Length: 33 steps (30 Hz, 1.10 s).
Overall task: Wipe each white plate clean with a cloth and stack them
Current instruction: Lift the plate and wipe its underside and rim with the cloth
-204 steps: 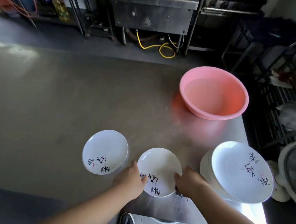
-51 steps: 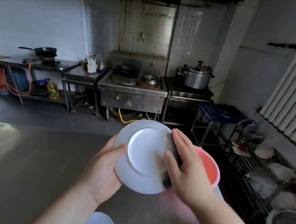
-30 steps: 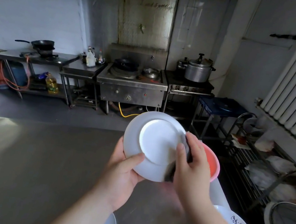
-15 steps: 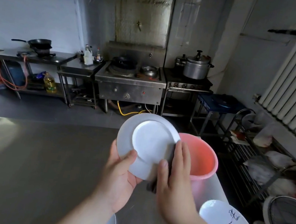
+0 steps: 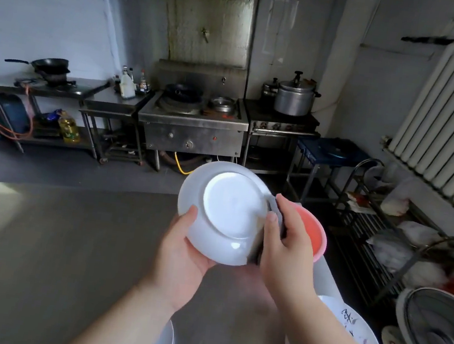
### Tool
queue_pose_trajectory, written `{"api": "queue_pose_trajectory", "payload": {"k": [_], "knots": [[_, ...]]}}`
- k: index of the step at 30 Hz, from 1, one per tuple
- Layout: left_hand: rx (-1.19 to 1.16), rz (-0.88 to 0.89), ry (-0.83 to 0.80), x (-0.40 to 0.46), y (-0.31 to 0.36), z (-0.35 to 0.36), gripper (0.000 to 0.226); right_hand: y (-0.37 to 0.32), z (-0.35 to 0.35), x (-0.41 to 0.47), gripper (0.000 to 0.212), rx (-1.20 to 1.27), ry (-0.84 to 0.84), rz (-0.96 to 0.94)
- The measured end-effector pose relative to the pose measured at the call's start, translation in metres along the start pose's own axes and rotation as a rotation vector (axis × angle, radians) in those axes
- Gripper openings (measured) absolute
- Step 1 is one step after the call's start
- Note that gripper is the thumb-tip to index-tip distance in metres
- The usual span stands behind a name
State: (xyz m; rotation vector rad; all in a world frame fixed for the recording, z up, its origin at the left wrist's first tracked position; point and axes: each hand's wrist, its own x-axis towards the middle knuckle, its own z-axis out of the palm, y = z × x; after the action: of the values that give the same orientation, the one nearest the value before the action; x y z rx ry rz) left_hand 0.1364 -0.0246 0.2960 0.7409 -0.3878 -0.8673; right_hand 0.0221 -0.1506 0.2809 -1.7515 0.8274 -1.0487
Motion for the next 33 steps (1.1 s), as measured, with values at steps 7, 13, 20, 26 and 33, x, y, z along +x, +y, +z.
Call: {"api": "queue_pose_trajectory", "payload": {"k": [7,13,20,26,33], "knots": [[0.023,0.013,0.068,-0.004,-0.012,0.0,0.049,-0.001,0.012,-0.019,0.059,-0.098,-0.006,-0.003],[0.042,-0.017,0.157,-0.006,-0.047,-0.002,0.036,0.028,0.022,-0.049,0.069,-0.284,-0.093,0.03],[-0.021,-0.166,0.114,-0.012,-0.076,0.0,0.035,0.044,-0.012,-0.05,0.08,-0.363,-0.024,0.102],[-0.032,-0.289,0.107,-0.026,-0.11,0.0,0.035,0.075,-0.038,-0.076,0.085,-0.486,-0.074,0.142],[0.051,-0.453,0.051,-0.028,-0.142,0.009,0.045,0.098,-0.15,-0.015,0.045,-0.458,-0.161,0.287]]}}
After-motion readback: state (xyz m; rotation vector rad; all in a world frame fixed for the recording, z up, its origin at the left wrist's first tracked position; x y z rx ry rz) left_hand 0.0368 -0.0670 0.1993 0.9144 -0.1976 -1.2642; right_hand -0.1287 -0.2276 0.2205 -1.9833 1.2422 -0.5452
